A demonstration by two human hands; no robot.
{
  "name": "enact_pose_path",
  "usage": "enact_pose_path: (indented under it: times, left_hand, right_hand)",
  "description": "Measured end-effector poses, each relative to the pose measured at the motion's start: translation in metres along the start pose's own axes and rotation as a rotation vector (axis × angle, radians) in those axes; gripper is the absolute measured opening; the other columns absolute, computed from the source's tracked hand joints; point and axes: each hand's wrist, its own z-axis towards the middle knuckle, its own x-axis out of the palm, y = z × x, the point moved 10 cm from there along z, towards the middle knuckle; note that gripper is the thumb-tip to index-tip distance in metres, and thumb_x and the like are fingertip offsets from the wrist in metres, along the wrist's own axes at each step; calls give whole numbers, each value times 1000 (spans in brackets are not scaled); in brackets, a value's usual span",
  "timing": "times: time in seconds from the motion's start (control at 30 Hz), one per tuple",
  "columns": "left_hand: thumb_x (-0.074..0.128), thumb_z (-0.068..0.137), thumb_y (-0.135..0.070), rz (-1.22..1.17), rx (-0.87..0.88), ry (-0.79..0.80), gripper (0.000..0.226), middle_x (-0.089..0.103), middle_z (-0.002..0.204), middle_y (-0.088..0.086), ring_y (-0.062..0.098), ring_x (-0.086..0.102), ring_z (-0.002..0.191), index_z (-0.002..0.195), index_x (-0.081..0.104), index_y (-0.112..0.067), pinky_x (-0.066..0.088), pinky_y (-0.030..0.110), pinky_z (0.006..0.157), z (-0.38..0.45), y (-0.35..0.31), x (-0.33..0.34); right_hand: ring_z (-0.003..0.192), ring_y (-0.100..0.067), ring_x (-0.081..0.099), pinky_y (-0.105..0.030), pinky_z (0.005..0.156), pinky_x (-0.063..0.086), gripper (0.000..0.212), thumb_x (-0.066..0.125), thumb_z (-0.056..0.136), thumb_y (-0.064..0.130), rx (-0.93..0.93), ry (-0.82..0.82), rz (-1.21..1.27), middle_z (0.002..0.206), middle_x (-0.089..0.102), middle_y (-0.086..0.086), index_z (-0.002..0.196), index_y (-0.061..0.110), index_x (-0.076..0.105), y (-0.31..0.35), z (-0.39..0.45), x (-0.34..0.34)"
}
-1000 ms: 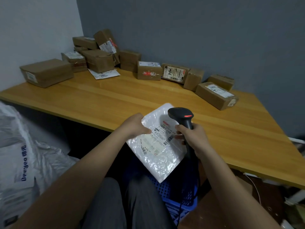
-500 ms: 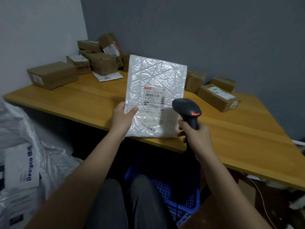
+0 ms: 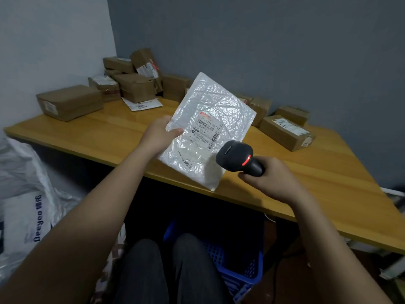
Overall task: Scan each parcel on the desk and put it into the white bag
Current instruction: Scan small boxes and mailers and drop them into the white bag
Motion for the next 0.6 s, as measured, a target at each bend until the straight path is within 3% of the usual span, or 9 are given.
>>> enact_pose_path:
  times: [0.2,0.37,0.5,0.6]
  left_hand:
    - [65,91,-25,-7,42,24,26,65,107,-3,18,64,91,116,61,-21,52,35,82,0,-15,4]
    - [66,91,-23,-30,48,34,24,66,106,-1,21,65,94,114,62,-20,52,38,86,-1,-21,6]
    - [66,91,-22,-49,56,38,21,66,104,-3,19,64,92,111,62,-21,51,34,83,-1,-23,6]
    - [65,91,-22,-54,55,32,20,65,103,-4,13,63,85,111,61,-22,48,28,71,-1,-23,5]
  right_hand:
    - [61,-9,54,-30,59,40,14,75,82,28,-21,12,-48,66,59,7,87,18,68,9,8,-15]
    - [71,-13,61,-35,67,49,13,73,82,26,-8,13,-91,76,67,1,91,17,71,7,10,-19]
    - [74,-16,63,-37,70,52,8,72,81,23,0,7,-91,76,68,-1,87,17,71,5,9,-22]
    - [72,-16,62,-36,67,51,5,72,82,23,0,-1,-101,72,67,1,81,19,70,5,7,-25]
